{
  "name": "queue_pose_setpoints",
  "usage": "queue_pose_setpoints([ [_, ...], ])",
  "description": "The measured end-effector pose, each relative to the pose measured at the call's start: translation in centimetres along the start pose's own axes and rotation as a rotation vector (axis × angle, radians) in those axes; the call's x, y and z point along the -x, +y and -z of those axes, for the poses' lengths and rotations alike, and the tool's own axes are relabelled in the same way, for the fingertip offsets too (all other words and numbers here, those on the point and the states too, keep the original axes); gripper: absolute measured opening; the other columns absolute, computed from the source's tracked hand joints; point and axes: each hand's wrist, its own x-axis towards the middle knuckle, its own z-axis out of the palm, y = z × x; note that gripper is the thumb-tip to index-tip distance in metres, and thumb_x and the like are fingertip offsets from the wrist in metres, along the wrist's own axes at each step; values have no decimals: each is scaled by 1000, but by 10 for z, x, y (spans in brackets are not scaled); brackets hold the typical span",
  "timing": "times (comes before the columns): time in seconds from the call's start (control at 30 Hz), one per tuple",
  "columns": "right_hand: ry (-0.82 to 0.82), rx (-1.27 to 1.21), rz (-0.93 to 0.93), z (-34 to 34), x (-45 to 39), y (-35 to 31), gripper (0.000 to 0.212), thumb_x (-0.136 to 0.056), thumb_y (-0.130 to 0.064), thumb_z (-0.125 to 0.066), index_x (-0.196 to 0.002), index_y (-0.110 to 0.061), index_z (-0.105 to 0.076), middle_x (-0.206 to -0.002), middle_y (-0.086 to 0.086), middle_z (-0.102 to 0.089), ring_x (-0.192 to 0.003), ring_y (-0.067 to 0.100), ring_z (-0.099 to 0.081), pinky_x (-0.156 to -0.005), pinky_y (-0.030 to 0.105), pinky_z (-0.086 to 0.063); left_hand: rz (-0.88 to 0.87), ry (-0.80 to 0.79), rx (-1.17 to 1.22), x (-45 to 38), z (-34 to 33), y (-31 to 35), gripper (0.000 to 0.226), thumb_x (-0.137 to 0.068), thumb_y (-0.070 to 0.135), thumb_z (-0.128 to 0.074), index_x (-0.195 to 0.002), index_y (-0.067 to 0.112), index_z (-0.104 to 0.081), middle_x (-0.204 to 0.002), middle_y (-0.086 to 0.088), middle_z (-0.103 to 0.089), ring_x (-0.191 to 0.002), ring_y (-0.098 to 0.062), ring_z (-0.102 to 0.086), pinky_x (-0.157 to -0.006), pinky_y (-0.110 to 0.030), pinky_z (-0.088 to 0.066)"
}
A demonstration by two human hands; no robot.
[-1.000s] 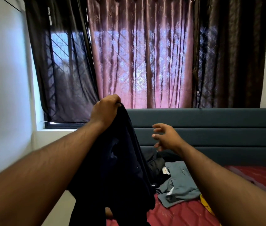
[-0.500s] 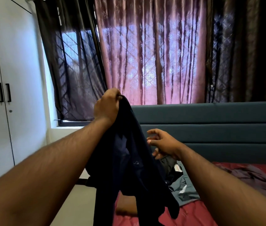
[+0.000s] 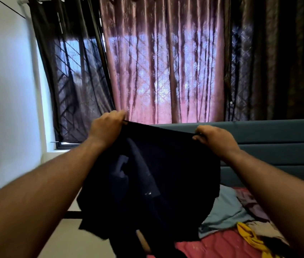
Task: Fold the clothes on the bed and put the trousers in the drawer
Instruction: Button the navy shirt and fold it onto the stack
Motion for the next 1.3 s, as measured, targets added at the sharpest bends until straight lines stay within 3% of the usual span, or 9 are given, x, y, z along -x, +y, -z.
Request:
queue_pose_setpoints([
  [0.13, -178, 134, 4, 47, -12, 17, 16, -91, -37, -62, -97, -23, -65, -100, 3, -65, -93, 28, -61, -70, 33, -44, 37, -163, -246, 12, -4, -3, 21, -84, 31, -69, -84, 11, -62, -83, -13, -64, -76, -36, -62, -61, -42, -49],
  [0.3, -298, 354, -103, 76, -24, 11, 18, -87, -31, -63, -103, -25, -67, -111, 5, -63, -102, 29, -61, -81, 35, -47, 506, -343, 359, 35, -32, 36, 20, -95, 35, -54, -93, 15, -58, -115, -21, -65, -106, -38, -60, -86, -40, -46],
  [0.5, -295, 479, -424, 105, 0, 30, 40, -91, -20, -56, -131, -20, -53, -136, 8, -54, -120, 30, -56, -94, 41, -45, -172, -778, -13, 72, -29, 81, 27, -98, 44, -46, -116, 27, -55, -121, -6, -63, -110, -28, -62, -86, -35, -49],
  [0.67, -274, -1, -752, 90, 19, 28, 19, -86, 10, -48, -104, 10, -53, -100, 32, -61, -62, 37, -69, -48, 42, -57, 488, -166, 426, 92, -34, 96, 10, -87, 15, -59, -95, 20, -63, -105, -12, -65, -95, -38, -61, -75, -37, -42],
  [0.83, -13, 79, -739, 84, 17, 26, 40, -89, 9, -34, -120, 3, -58, -125, 23, -57, -106, 47, -59, -77, 56, -56, 804, -90, 839, 83, -37, 115, 18, -83, 0, -63, -88, 18, -64, -97, -6, -68, -88, -25, -60, -78, -27, -43],
  [0.97, 87, 76, -728, 94, 16, 36, 33, -95, -3, -42, -125, -2, -56, -130, 23, -55, -119, 40, -54, -96, 43, -46, 615, -645, 1164, 88, -22, 108, 12, -83, 2, -74, -91, 7, -67, -98, -23, -70, -83, -32, -66, -83, -49, -55],
  [1.07, 79, 41, -714, 113, 14, 36, 28, -91, -7, -49, -117, -3, -59, -120, 23, -59, -106, 41, -61, -88, 43, -54, 393, -983, 1061, 85, -7, 91, 26, -79, 19, -81, -92, -1, -69, -92, -24, -72, -79, -30, -68, -75, -42, -57],
  [1.17, -245, -165, -757, 123, 15, 24, 11, -93, 2, -48, -101, 1, -56, -80, 19, -60, -58, 30, -68, -51, 38, -58, 115, -1073, 395, 64, -2, 77, 41, -77, 38, -81, -100, 6, -70, -99, -15, -71, -88, -23, -66, -73, -29, -51],
  [1.3, -419, -420, -743, 131, 8, 14, 16, -99, -4, -48, -84, -10, -50, -71, 6, -52, -40, 7, -55, -35, 16, -44, 99, -540, -220, 20, 31, 33, 31, -87, 34, -62, -115, 22, -60, -122, -12, -62, -109, -34, -62, -86, -39, -49],
])
